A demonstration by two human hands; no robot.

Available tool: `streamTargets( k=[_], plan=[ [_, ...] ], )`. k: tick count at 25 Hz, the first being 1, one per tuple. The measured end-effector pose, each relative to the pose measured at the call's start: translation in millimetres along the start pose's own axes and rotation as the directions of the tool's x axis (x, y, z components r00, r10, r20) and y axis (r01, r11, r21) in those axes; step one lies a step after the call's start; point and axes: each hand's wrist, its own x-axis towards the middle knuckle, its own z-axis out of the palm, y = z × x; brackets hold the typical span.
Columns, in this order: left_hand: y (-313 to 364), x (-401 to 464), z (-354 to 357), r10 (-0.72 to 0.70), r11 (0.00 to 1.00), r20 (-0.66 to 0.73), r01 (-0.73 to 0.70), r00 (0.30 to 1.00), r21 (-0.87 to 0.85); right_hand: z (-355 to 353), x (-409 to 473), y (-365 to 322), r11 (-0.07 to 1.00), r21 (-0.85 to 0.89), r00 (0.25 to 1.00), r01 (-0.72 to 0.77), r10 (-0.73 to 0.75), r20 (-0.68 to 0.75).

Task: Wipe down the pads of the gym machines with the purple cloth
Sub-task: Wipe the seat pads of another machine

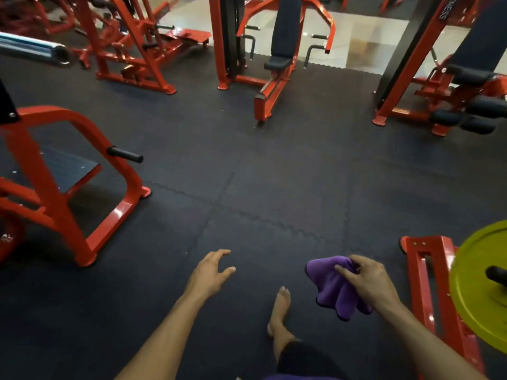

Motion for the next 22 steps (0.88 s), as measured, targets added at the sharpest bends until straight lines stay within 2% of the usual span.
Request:
streamTargets(
  k=[6, 9, 13, 22],
  plan=[
    [9, 160, -36, -0.031, 0.995, 0.133, 0.018, 0.991, 0.098, 29, 152, -32, 0.993, 0.107, 0.998, -0.056, 0.055, 0.011],
    [22, 240, -78, -0.063, 0.991, 0.136, 0.045, 0.989, 0.129, 32, 232, -61, 0.981, 0.173, 0.996, -0.082, 0.077, 0.037],
    [30, 331, -120, -0.13, 0.99, 0.061, 0.133, 0.99, -0.038, 24, 345, -115, 0.987, 0.159, 0.997, -0.037, 0.026, 0.071],
    [-8, 557, -195, -0.255, 0.933, 0.073, 0.265, 0.964, -0.243, 28, 580, -256, 0.99, 0.129, 0.994, -0.061, 0.049, 0.099]
  ],
)
